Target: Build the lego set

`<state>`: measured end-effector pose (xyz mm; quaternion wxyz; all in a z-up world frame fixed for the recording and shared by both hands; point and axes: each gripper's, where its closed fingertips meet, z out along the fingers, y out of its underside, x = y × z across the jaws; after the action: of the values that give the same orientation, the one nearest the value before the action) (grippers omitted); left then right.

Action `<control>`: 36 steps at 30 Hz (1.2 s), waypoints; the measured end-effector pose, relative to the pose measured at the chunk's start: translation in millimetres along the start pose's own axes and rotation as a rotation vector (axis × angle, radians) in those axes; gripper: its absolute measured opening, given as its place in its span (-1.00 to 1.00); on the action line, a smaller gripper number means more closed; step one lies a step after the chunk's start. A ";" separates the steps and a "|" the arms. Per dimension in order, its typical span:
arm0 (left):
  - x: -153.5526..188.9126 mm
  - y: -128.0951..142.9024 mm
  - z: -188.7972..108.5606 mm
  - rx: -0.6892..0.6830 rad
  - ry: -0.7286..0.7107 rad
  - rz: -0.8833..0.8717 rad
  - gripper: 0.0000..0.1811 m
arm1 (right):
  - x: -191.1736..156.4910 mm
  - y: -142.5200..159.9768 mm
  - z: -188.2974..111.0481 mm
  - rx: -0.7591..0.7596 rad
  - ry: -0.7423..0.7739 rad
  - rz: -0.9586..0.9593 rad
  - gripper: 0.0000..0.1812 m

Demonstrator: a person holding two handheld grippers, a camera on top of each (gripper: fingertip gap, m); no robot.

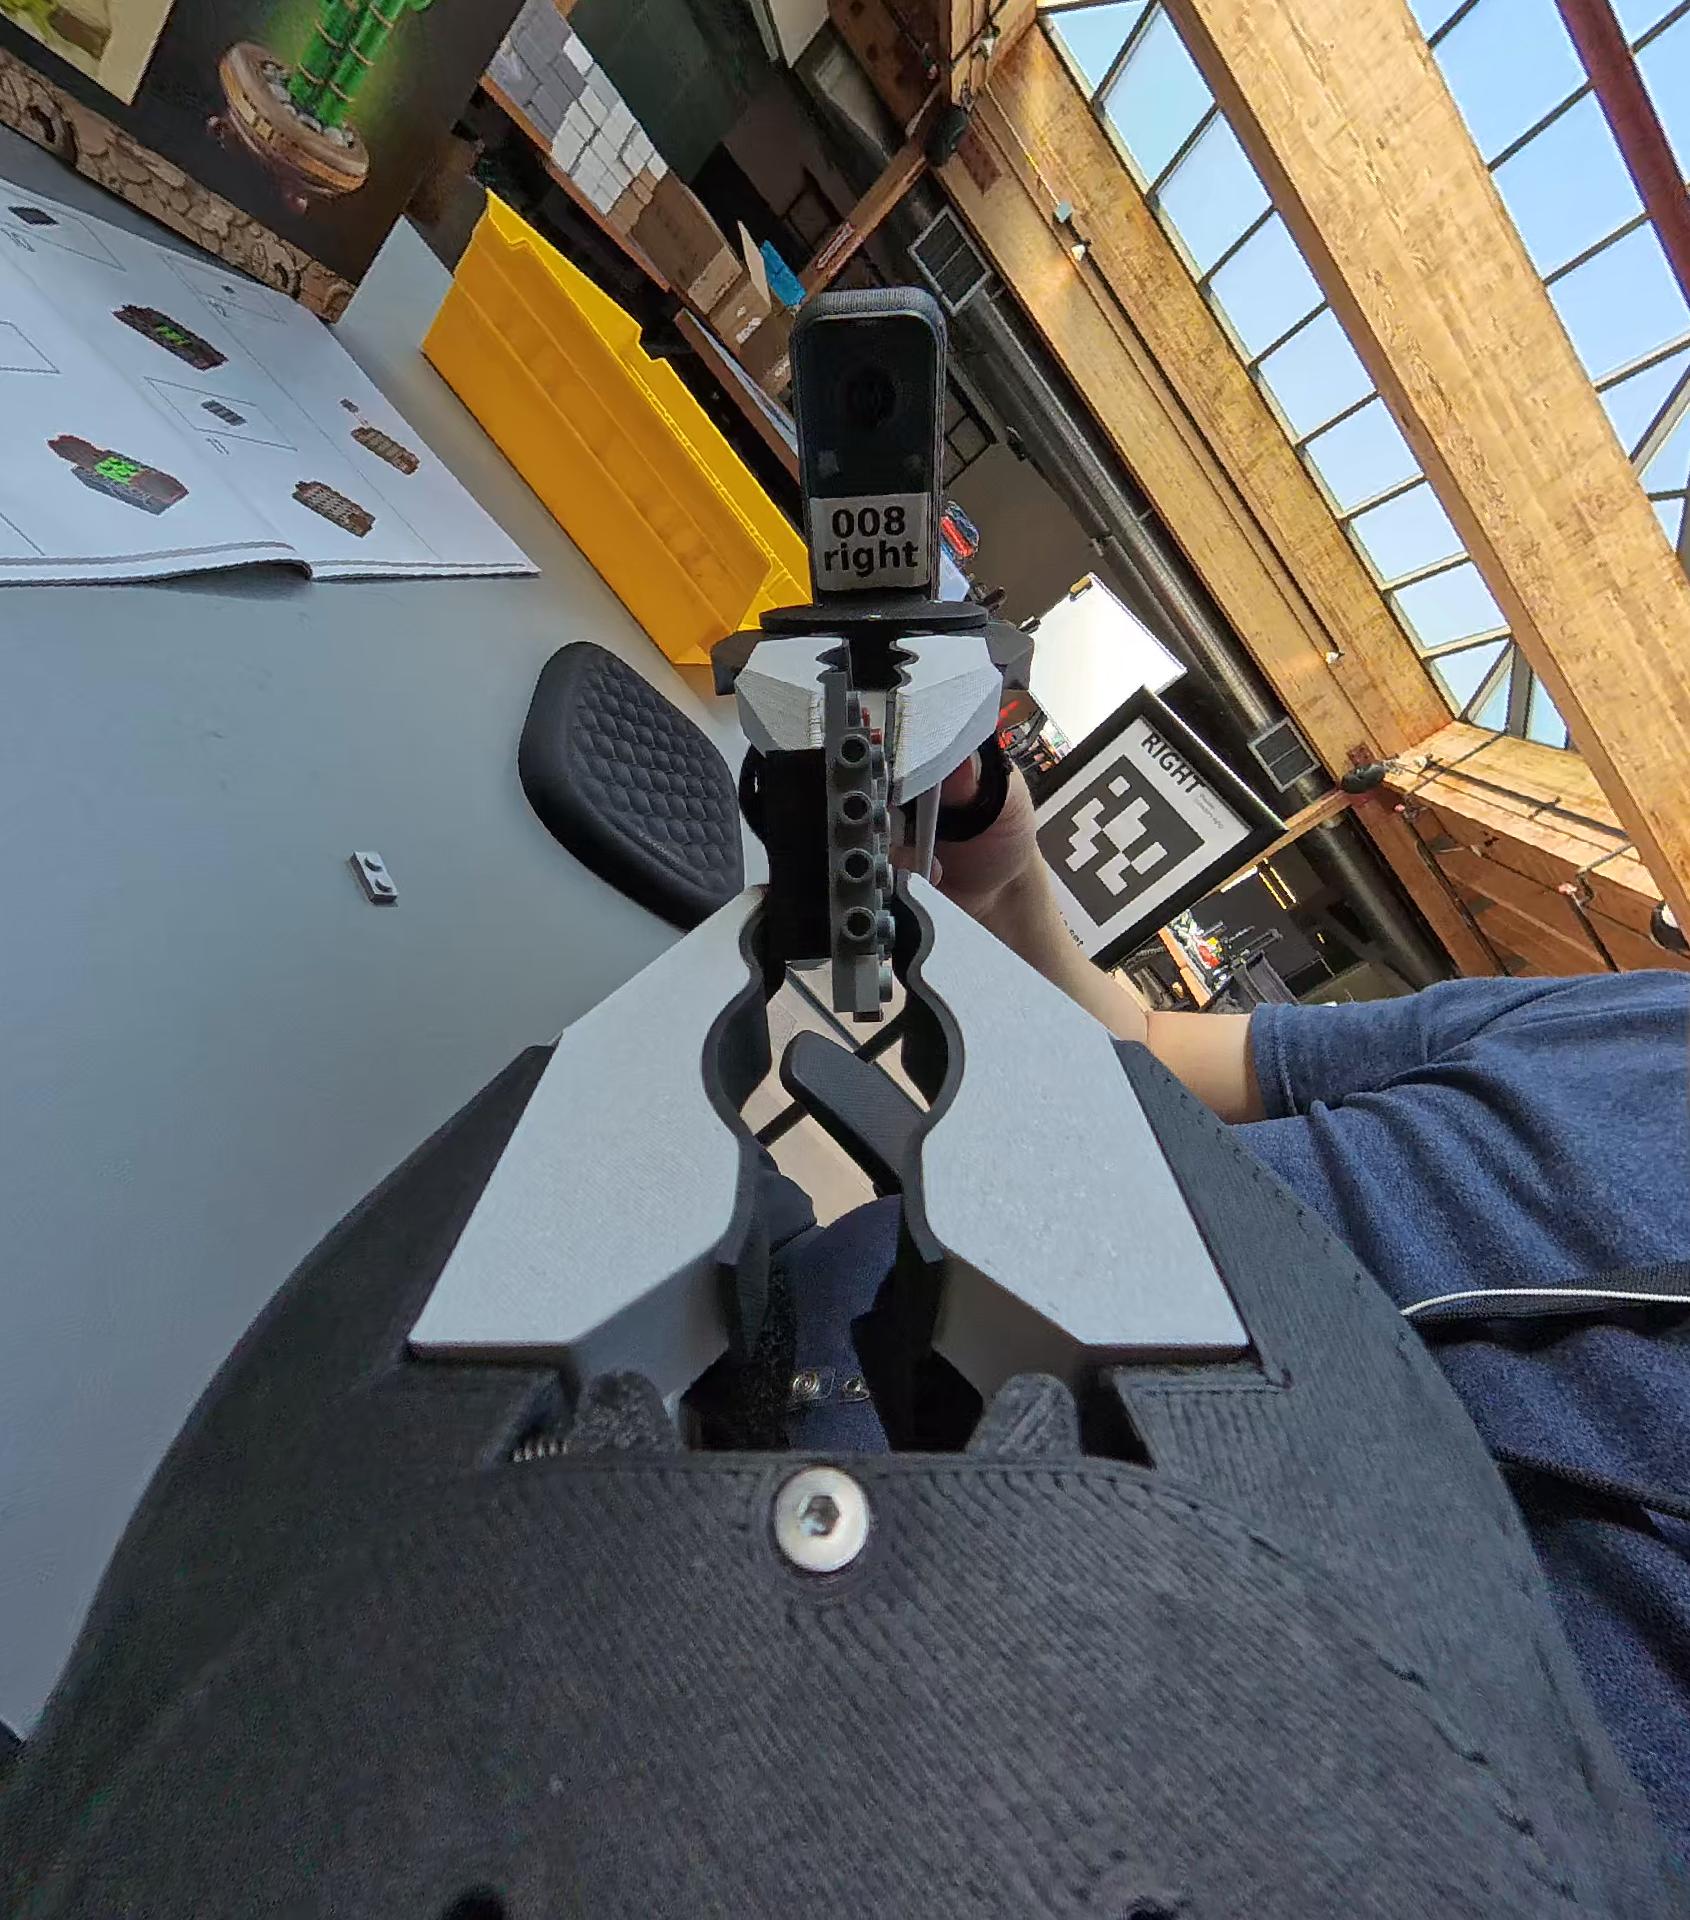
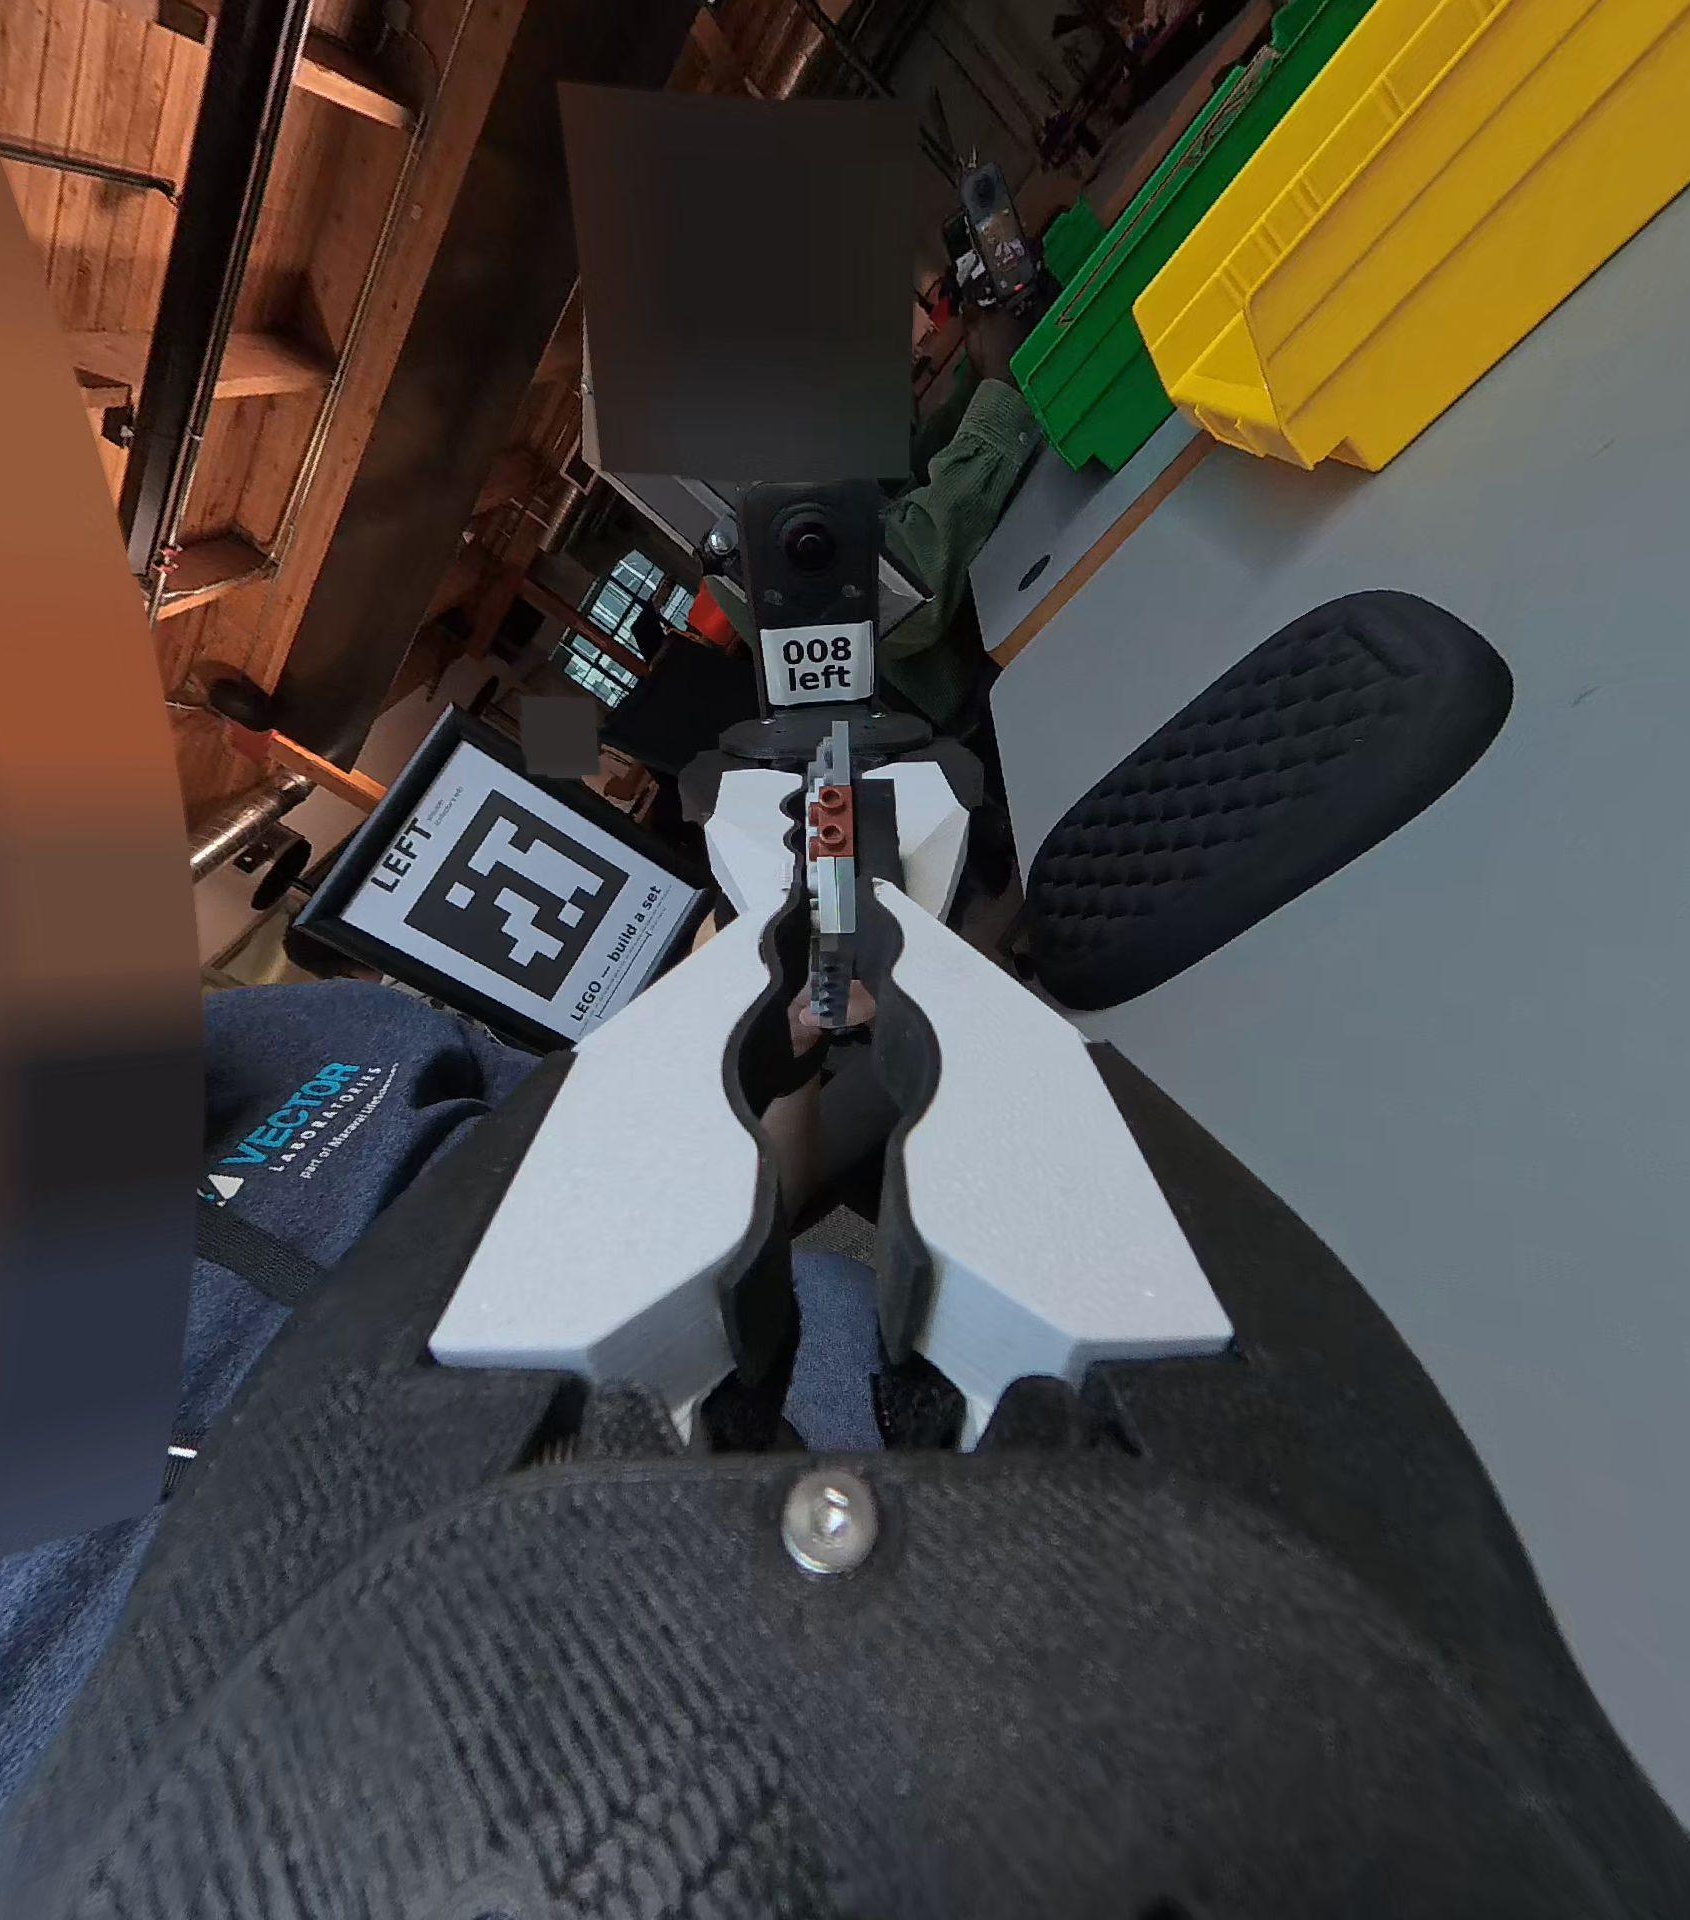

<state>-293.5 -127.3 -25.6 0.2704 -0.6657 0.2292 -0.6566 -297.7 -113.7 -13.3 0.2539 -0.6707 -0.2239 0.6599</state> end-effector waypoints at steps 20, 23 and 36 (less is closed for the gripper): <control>73.9 -2.0 -13.1 0.173 0.213 0.626 -0.80 | -84.3 7.6 3.6 0.032 0.094 -0.630 -0.72; 79.0 0.5 -11.2 0.171 0.213 0.663 -0.80 | -88.5 7.3 5.6 0.041 0.108 -0.659 -0.74; 88.5 -0.5 -10.7 0.186 0.214 0.711 -0.80 | -96.2 2.6 5.8 0.070 0.123 -0.735 -0.75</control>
<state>-301.3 -186.0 41.0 0.5151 -0.4451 0.4124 -0.6054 -306.4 -176.6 59.2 0.5097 -0.5749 -0.4113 0.4905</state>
